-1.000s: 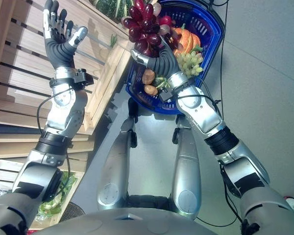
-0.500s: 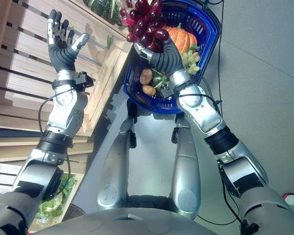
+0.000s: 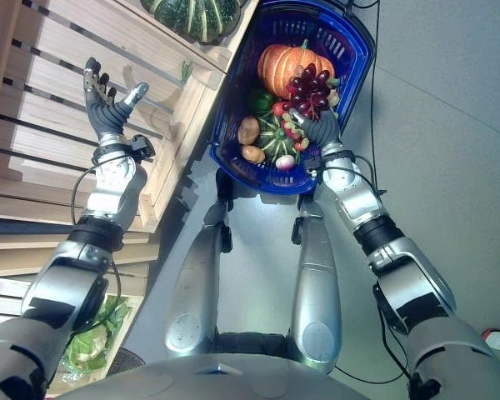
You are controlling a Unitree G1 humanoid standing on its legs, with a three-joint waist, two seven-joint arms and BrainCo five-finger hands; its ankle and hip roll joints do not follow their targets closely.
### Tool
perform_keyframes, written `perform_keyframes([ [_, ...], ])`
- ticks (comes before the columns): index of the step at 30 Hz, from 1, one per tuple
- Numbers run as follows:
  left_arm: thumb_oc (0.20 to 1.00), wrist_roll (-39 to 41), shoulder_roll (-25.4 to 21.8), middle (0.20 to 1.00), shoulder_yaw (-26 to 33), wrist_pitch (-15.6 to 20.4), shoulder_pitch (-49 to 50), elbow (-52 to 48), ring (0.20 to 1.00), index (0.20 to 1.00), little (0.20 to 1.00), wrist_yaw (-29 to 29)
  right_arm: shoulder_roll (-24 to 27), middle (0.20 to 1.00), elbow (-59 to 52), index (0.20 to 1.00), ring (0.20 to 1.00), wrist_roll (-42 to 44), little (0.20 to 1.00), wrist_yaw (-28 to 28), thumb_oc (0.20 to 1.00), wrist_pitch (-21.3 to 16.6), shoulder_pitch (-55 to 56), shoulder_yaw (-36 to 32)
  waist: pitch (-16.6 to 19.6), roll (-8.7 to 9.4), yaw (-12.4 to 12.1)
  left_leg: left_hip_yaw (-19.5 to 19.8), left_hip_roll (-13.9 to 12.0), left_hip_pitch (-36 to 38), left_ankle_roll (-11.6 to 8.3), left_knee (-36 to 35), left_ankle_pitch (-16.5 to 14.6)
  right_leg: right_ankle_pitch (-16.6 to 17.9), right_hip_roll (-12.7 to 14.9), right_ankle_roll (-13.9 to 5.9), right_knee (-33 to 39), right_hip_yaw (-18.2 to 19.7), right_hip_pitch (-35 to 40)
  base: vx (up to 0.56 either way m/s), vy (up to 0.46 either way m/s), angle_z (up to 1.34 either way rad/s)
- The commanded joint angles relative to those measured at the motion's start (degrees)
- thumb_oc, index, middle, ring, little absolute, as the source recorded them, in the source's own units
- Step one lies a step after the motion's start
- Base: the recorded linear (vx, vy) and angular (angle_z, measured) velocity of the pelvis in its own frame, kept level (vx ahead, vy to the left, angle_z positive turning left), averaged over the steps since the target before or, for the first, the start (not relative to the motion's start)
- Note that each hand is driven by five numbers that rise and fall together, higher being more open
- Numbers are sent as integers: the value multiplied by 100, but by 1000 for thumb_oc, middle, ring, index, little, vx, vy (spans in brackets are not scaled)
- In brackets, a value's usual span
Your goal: Pick up fruits and vegetables into the basket
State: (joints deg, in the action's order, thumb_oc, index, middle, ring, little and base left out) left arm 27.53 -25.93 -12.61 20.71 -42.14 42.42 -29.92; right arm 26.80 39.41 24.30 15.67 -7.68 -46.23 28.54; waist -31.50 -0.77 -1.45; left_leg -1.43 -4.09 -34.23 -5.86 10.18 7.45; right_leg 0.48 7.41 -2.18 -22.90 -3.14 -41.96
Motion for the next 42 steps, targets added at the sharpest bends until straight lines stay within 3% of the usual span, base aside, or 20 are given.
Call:
perform_keyframes([
  [1, 1000, 298, -131, 1000, -84, 121, -373, 452, 1000, 1000, 1000, 187, 65, 200, 541, 200, 200, 160, 200, -180, 200, -70, -715, 77, 170, -271, 36, -96, 586, -202, 265, 466, -581, -479, -178, 8, 199, -789, 470, 0, 0, 0],
  [8, 1000, 549, -10, 1000, -198, 113, -633, 946, 1000, 1000, 1000, 676, -67, 219, 2077, 219, 219, -241, 219, -630, 219, 581, -1612, 142, 170, -358, -138, -30, 630, -313, 286, 534, -571, -469, -156, 1, 147, -854, 383, -2, -4, 0],
  [10, 1000, 524, 31, 1000, -239, 122, -677, 955, 1000, 1000, 1000, 721, -124, 420, 2365, 420, 420, -373, 420, -754, 420, 929, -1840, 197, 170, -375, -190, -5, 640, -358, 293, 557, -566, -466, -153, 3, 116, -874, 346, 0, -18, 5],
  [11, 1000, 515, 41, 1000, -239, 125, -694, 958, 1000, 1000, 1000, 750, -128, 580, 2450, 580, 580, -479, 580, -803, 580, 1059, -1910, 211, 170, -378, -208, 5, 647, -366, 295, 559, -566, -465, -151, 1, 113, -885, 339, 0, -16, 7],
  [12, 1000, 498, 63, 1000, -254, 129, -710, 937, 1000, 1000, 1000, 760, -140, 1000, 2584, 1000, 1000, -574, 1000, -830, 1000, 1156, -1998, 251, 170, -383, -235, 12, 651, -387, 299, 560, -560, -460, -148, 3, 108, -903, 323, 1, -17, 7],
  [20, 1000, 380, 217, 1000, -411, 151, -723, 727, 1000, 1000, 1000, 639, -244, 1000, 2844, 1000, 1000, -680, 1000, -768, 1000, 1551, -2329, 268, 170, -417, -331, 91, 693, -476, 328, 569, -541, -460, -175, -2, 30, -930, 228, 5, -6, 5],
  [29, 1000, 350, 230, 1000, -418, 10, -629, 737, 1000, 1000, 1000, 759, -286, 1000, 2837, 1000, 1000, -703, 1000, -778, 1000, 1569, -2174, 252, 170, -413, -303, 188, 747, -182, 376, 547, -583, -474, -235, 14, 59, -812, 476, 4, 19, 1],
  [35, 1000, 216, 243, 1000, -380, -105, -257, 833, 1000, 1000, 1000, 927, -289, 1000, 2765, 1000, 1000, -692, 1000, -825, 1000, 1237, -1635, 60, 170, -325, -252, 210, 692, 640, 356, 144, -530, -341, -211, -69, 517, -761, 1268, 2, 41, 2],
  [38, 1000, 69, 233, 1000, -340, -211, 156, 943, 1000, 1000, 1000, 1065, -295, 1000, 2580, 1000, 1000, -879, 1000, -855, 1000, 1040, -1112, -56, 171, -231, -222, 204, 623, 1375, 319, -237, -473, -198, -135, -169, 955, -739, 2033, 23, 18, -5],
  [42, 1000, -232, 285, 1000, -340, -303, 763, 1006, 1000, 1000, 1000, 1251, -304, 1000, 2309, 1000, 1000, -894, 1000, -840, 1000, 923, -345, -122, 552, -137, -218, 201, 561, 1830, 291, -587, -445, -66, -80, -233, 1398, -753, 2580, 110, 1, -9],
])
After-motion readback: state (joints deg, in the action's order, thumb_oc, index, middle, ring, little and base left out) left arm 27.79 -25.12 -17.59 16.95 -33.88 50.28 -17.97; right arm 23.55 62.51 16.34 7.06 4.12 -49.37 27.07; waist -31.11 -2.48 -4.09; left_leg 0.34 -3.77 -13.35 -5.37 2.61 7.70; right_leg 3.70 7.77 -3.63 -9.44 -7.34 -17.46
